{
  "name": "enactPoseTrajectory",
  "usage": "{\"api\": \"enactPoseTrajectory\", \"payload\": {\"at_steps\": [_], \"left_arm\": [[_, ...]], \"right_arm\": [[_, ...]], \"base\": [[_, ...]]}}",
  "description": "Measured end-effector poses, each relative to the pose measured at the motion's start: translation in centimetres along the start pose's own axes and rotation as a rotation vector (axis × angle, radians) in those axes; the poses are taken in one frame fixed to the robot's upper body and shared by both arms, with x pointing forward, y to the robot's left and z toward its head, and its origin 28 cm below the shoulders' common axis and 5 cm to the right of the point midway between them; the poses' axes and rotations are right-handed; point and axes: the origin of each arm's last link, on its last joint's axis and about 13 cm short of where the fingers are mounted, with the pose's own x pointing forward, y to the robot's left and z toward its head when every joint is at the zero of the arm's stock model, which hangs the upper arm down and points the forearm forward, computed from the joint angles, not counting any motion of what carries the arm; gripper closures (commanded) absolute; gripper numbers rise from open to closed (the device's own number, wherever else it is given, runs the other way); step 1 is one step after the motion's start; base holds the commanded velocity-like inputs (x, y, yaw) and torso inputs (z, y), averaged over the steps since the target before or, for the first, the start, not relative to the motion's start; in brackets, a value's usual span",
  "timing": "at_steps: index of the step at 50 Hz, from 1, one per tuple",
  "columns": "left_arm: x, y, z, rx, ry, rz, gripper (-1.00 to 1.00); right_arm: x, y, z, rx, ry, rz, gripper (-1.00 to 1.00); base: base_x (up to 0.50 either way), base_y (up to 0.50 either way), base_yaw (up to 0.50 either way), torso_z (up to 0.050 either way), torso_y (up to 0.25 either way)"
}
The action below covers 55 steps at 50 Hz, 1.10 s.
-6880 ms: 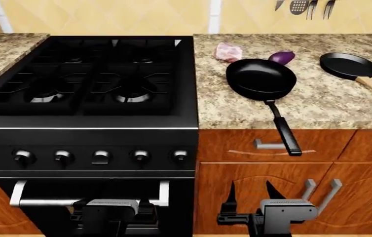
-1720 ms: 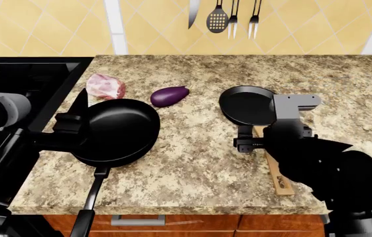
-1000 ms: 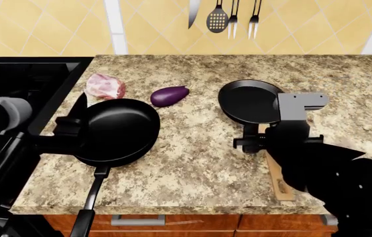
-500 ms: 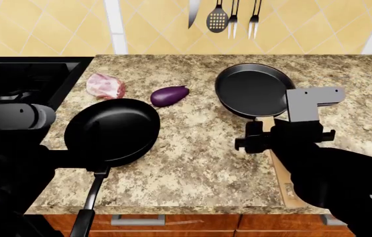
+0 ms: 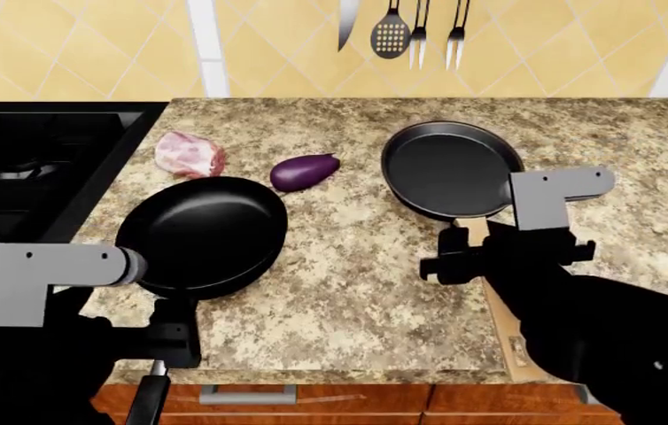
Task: Place both pans onto different burners. Then place the eggplant and the pork loin on different pans.
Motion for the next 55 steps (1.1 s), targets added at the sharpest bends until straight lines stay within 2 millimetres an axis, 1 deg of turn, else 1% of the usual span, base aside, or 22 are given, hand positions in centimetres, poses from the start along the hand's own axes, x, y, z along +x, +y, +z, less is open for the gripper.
{"api": "enactPoseTrajectory", "payload": {"at_steps": [6,22,40,55], "left_arm": [[0.0,-0.4,-0.4,0.015,0.024,0.0,-1.0],[0.4,-1.0,-0.8,0.033,0.066,-0.005,-1.0],[1.7,-1.3,-1.5,0.042,0.117,-0.006,-1.0],[2.7,-1.5,-1.7,0.058,0.151,-0.013,-1.0]], "right_arm": [[0.1,-0.1,-0.3,0.0,0.004,0.003,1.0],[0.1,-0.1,-0.7,0.001,0.008,0.011,1.0],[0.2,-0.2,-1.1,0.009,0.012,0.012,1.0],[0.3,-0.4,-0.9,0.019,0.005,0.012,1.0]], "base": [[0.0,0.0,0.0,0.0,0.002],[0.0,0.0,0.0,0.001,0.002],[0.0,0.0,0.0,0.001,0.002],[0.0,0.0,0.0,0.001,0.001]]}}
